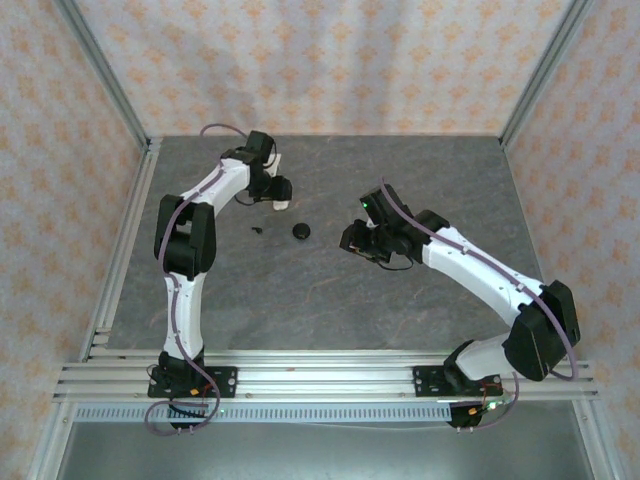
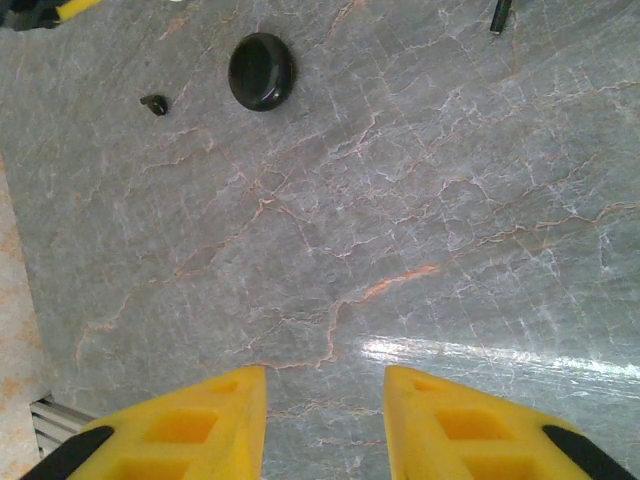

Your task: Insert the wireless bluetooth earbuds into the charging case

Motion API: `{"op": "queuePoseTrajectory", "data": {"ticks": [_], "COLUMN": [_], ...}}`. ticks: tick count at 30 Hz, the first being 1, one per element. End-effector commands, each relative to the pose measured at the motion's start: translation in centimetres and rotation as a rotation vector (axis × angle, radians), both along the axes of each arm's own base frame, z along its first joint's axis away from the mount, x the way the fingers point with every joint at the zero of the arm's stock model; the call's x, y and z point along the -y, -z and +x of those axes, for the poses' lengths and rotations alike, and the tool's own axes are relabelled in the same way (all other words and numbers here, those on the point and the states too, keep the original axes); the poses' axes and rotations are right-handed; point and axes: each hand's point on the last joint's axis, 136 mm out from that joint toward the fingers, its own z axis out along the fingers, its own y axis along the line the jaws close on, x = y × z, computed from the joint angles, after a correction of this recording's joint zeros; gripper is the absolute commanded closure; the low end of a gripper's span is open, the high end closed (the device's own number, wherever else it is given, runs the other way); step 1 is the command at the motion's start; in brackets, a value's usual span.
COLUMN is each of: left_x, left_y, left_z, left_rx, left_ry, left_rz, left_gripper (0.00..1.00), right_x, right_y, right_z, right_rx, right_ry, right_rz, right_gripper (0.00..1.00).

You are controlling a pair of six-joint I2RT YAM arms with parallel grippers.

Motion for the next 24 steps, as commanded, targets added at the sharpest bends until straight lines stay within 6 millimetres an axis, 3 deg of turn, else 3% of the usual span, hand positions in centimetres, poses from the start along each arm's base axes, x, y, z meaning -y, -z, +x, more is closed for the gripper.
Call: {"op": "queuePoseTrajectory", "data": {"ticks": [1, 6, 11, 16, 24], "left_x": [-1.9, -0.6, 2.5, 3.7, 5.9], "left_y": [-3.9, -5.2, -2.7, -0.1, 2.4], "left_z": [-0.6, -2.0, -4.7, -5.9, -7.7], "left_rx": [0.035, 0.025, -0.056, -0.087, -0.136], "left_ry": [0.033, 0.083, 0.105, 0.028, 0.078], "left_rz": [0.096, 0.051, 0.049, 0.104, 0.114], "left_gripper": [0.47, 0.47, 0.46, 0.42, 0.37], "right_x": [-0.2, 0.8, 1.6, 2.3, 3.6], "right_y": [-1.0, -0.3, 0.8, 1.1, 1.3], "right_z": [0.5, -0.4, -1.3, -2.2, -3.4], "right_rx": [0.02, 0.026, 0.014, 0.008, 0.018], "right_ry": [0.014, 0.047, 0.093, 0.108, 0.141], "right_rz": [0.026, 0.033, 0.062, 0.072, 0.081], "right_gripper": [0.62, 0.62, 0.61, 0.61, 0.61]}}
